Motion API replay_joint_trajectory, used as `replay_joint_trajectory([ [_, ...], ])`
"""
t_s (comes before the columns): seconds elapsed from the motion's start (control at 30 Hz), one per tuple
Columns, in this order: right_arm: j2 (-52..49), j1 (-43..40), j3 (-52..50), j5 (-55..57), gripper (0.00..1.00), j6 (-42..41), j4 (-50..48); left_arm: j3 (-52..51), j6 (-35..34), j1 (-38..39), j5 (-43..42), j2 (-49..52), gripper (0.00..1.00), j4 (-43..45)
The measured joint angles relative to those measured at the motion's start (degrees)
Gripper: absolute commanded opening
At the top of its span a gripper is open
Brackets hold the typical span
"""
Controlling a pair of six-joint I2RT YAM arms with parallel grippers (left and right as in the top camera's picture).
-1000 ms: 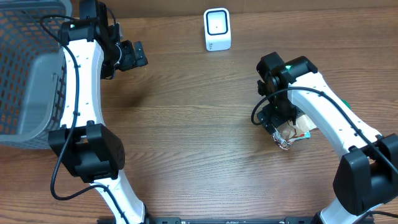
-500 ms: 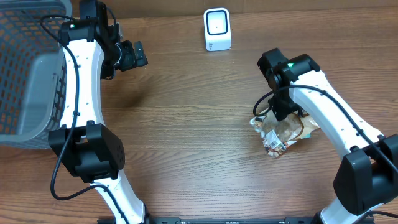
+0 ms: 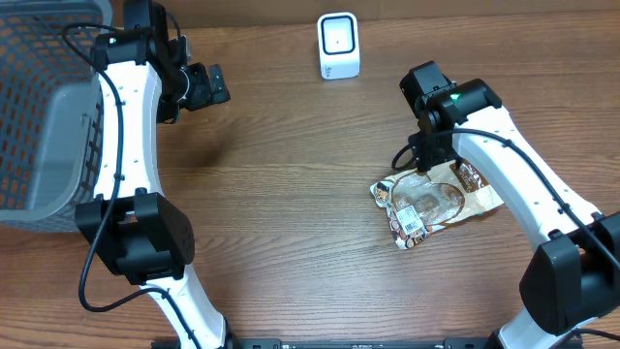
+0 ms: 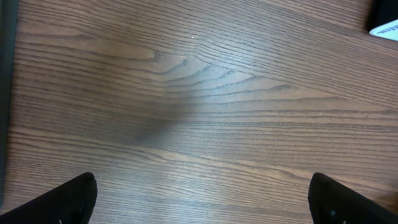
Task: Scan the item barcode
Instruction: 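Carry the bag right and lower it onto the table near the jar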
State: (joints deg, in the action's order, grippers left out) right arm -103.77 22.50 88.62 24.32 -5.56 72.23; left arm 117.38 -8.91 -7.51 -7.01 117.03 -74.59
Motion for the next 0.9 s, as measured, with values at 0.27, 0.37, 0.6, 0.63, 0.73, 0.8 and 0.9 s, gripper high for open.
replay_joint_trajectory([
  [0.27,0.0,0.0,0.0,-5.4,1.0,-0.2,0.0,0.0,0.0,0.0,0.0,0.0,1.0,0.0],
  [0.37,0.0,0.0,0.0,-6.0,1.0,-0.2,-0.1,0.0,0.0,0.0,0.0,0.0,1.0,0.0],
  [0.6,0.0,0.0,0.0,-6.2,1.0,-0.2,-0.1,0.0,0.0,0.0,0.0,0.0,1.0,0.0],
  [0.63,0.0,0.0,0.0,-6.3,1.0,-0.2,-0.1,0.0,0.0,0.0,0.0,0.0,1.0,0.0],
  [0.73,0.0,0.0,0.0,-6.4,1.0,-0.2,-0.1,0.0,0.0,0.0,0.0,0.0,1.0,0.0],
  [0.8,0.0,0.0,0.0,-6.3,1.0,-0.2,0.0,0.0,0.0,0.0,0.0,0.0,1.0,0.0],
  [0.9,0.0,0.0,0.0,-6.4,1.0,-0.2,-0.1,0.0,0.0,0.0,0.0,0.0,1.0,0.0],
])
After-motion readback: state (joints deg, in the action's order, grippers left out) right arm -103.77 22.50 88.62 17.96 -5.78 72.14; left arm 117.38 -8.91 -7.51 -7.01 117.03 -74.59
